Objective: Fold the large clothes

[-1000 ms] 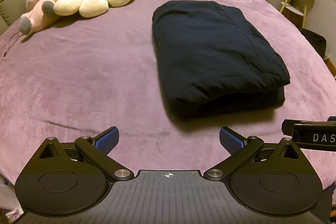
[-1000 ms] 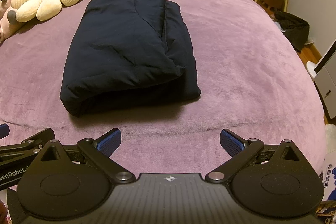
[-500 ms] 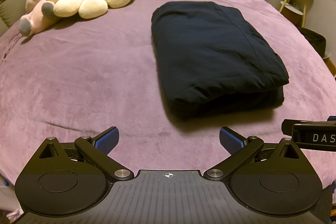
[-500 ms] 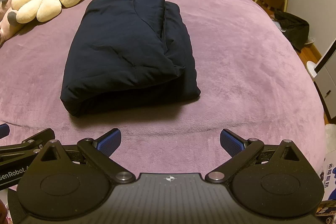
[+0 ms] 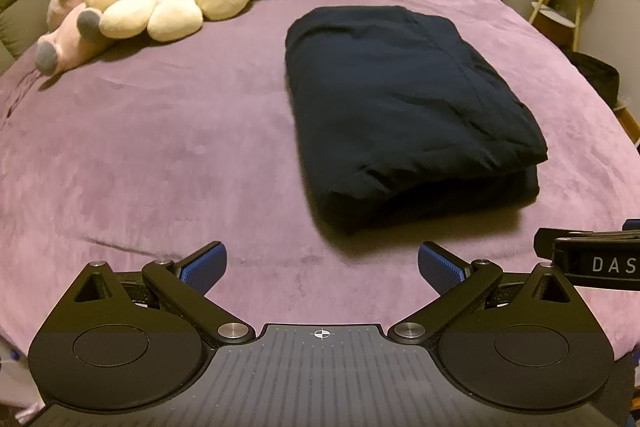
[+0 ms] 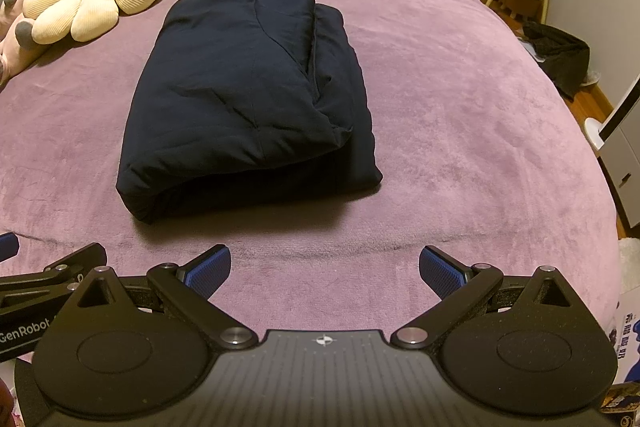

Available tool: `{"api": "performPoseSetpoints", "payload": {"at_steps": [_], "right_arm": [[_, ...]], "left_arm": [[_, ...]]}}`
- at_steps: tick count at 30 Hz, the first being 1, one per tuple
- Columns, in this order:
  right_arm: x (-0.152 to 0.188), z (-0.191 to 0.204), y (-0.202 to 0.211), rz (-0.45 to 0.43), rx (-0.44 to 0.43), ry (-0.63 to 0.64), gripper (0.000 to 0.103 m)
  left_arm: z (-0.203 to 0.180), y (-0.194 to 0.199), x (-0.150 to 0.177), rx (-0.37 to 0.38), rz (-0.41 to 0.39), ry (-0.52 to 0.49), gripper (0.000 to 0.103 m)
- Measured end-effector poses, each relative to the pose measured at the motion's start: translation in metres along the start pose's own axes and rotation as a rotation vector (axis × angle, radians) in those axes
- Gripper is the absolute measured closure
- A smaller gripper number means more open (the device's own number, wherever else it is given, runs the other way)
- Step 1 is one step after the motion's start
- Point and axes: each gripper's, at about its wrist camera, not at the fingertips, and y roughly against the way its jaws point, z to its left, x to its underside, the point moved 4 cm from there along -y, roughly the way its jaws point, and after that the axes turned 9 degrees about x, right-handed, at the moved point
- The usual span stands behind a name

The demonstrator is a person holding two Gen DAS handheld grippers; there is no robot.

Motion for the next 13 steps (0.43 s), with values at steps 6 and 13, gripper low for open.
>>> {"api": "performPoseSetpoints", "payload": {"at_steps": [6,13], "right_arm": [[-0.0007,-0.0008,0.0005,0.0,0.001,-0.003,0.002],[-0.0016,-0.0017,0.0012,-0.004,0.001,-0.004,0.002]], "left_arm": [[0.0009,0.0002,-0.0007,0.001,0.002,-0.005,0.0],[0.0007,0.0005,-0.0021,0.001,0.003,-0.01,0.0]]}}
